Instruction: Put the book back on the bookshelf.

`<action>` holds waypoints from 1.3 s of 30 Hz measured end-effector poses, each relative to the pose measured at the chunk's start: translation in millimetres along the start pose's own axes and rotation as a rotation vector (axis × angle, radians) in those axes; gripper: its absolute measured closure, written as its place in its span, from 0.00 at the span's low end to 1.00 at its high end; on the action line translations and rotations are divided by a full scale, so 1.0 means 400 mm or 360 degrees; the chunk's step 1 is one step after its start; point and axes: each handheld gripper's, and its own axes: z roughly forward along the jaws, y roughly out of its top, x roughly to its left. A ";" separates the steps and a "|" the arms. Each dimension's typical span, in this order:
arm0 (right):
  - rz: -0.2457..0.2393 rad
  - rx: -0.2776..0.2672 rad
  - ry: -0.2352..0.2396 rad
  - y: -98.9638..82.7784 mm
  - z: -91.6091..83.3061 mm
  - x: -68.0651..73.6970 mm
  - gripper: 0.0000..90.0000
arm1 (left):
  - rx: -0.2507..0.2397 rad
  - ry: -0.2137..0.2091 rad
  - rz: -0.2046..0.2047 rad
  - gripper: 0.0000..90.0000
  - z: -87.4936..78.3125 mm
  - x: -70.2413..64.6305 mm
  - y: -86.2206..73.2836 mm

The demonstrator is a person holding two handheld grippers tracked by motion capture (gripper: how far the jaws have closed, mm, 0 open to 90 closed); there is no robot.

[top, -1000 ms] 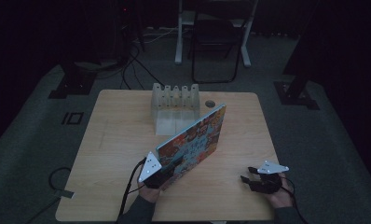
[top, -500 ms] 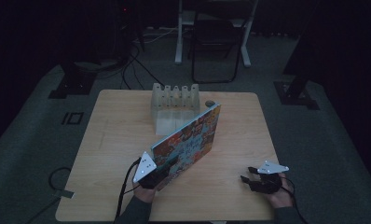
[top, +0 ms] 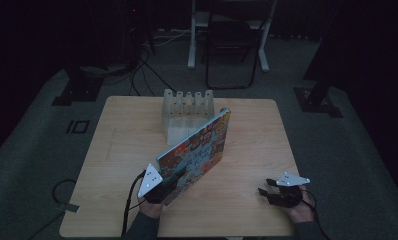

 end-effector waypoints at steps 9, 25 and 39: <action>0.0004 0.0002 0.0001 0.000 0.000 0.000 0.49 | -0.0003 0.0022 -0.0007 0.90 -0.013 0.009 0.000; 0.0011 0.0005 0.0010 0.000 0.000 -0.002 0.48 | -0.0006 0.0097 0.0001 0.90 -0.039 0.025 0.007; 0.0015 0.0003 0.0015 0.000 0.001 -0.002 0.48 | -0.0022 0.0142 -0.0007 0.90 -0.057 0.040 0.020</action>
